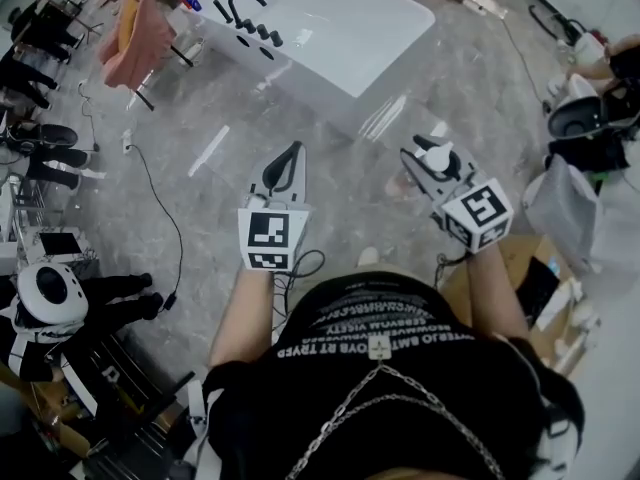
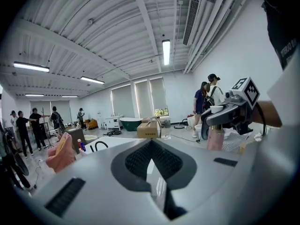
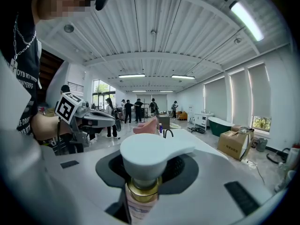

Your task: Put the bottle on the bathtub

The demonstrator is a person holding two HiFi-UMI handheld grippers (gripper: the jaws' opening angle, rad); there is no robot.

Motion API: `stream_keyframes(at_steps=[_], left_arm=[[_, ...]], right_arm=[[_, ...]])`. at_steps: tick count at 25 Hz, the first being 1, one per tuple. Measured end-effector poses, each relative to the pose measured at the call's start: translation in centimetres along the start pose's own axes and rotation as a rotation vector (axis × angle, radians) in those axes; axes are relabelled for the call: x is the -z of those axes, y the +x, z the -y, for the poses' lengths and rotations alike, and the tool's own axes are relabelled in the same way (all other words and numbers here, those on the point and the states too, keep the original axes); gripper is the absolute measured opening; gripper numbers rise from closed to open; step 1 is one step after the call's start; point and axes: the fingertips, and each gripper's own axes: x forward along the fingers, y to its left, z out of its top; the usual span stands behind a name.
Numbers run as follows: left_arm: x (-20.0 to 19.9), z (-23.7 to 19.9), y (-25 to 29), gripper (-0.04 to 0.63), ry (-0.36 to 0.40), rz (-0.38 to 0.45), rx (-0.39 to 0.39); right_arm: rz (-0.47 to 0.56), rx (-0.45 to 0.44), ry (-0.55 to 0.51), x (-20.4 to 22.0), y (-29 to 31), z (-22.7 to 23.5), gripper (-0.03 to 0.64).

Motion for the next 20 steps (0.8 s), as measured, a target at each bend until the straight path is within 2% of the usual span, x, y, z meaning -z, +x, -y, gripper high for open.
stream_keyframes(at_steps=[9,20], left_arm=[[0.6,-0.9,-0.7,-0.003,0.000,-0.040,-0.048],[0.6,-2.5,0.2,-0.003,0.003,-0.042,-0.021]], right_arm=[[0.021,-0.028,0.035,-0.1,0.9,0.2,0.120],[0.035,-0.007,0.018,-1.0,2.6,0.3,0.120]])
